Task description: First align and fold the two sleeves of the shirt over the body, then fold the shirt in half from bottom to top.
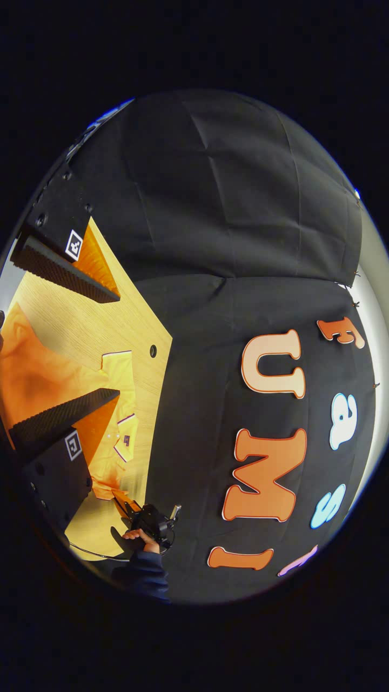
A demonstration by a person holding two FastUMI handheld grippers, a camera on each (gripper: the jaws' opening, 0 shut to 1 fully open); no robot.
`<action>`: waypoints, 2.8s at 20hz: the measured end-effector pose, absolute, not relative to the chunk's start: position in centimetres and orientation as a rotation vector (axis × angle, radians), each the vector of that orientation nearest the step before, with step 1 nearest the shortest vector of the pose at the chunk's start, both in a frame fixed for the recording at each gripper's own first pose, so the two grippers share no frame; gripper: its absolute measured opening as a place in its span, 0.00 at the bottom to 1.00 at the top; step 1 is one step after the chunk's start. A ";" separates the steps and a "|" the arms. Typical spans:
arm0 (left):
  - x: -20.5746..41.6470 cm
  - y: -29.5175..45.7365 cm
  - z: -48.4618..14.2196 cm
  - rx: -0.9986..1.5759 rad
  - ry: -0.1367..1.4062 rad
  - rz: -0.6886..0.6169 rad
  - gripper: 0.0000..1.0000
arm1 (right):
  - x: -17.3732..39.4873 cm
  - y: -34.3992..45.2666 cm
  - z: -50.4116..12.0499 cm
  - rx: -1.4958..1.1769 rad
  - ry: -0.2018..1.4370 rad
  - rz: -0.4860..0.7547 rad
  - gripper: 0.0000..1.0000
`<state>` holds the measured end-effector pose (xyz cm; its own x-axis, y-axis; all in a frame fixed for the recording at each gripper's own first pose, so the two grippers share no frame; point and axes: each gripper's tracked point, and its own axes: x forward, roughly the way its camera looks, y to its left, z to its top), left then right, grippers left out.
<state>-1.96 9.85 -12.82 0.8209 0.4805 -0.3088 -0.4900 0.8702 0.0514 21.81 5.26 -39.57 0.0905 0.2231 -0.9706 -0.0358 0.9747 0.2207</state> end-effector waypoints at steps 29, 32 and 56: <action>2.1 13.8 -15.8 -0.167 0.464 0.505 0.98 | 21.0 10.2 -36.8 0.303 1.300 0.363 0.91; 5.1 14.7 -16.9 -0.189 0.512 0.437 0.98 | 20.6 9.8 -35.4 0.294 1.259 0.328 0.92; 23.7 20.6 -37.5 -0.333 1.273 0.110 0.98 | 3.0 3.0 -26.9 0.206 0.997 -0.193 0.98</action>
